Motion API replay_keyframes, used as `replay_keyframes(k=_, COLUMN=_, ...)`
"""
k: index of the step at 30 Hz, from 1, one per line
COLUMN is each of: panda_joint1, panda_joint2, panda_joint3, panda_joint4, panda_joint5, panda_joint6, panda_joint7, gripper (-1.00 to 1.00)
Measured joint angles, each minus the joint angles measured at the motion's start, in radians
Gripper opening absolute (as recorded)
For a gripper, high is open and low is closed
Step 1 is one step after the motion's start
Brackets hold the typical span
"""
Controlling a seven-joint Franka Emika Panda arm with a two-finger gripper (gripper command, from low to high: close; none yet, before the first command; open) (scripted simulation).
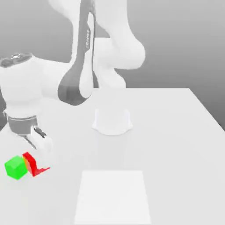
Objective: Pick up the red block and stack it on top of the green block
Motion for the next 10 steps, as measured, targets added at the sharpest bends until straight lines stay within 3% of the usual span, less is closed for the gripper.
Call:
replay_keyframes(k=2, panda_joint1=-0.081, panda_joint2=-0.005, panda_joint3=-0.026, panda_joint4=-0.005, panda_joint5=0.012, panda_joint6=0.0, panda_joint7=-0.044, gripper=-1.0)
replay_keyframes(k=6, panda_joint1=-0.091, panda_joint2=0.115, panda_joint3=0.005, panda_joint4=-0.001, panda_joint5=0.071, panda_joint6=0.114, panda_joint7=-0.098, gripper=-1.0)
replay_keyframes(k=7, panda_joint1=-0.098, panda_joint2=0.148, panda_joint3=0.015, panda_joint4=0.001, panda_joint5=0.087, panda_joint6=0.145, panda_joint7=-0.109, gripper=1.0)
replay_keyframes(k=10, panda_joint1=-0.098, panda_joint2=0.148, panda_joint3=0.015, panda_joint4=0.001, panda_joint5=0.087, panda_joint6=0.145, panda_joint7=-0.109, gripper=1.0)
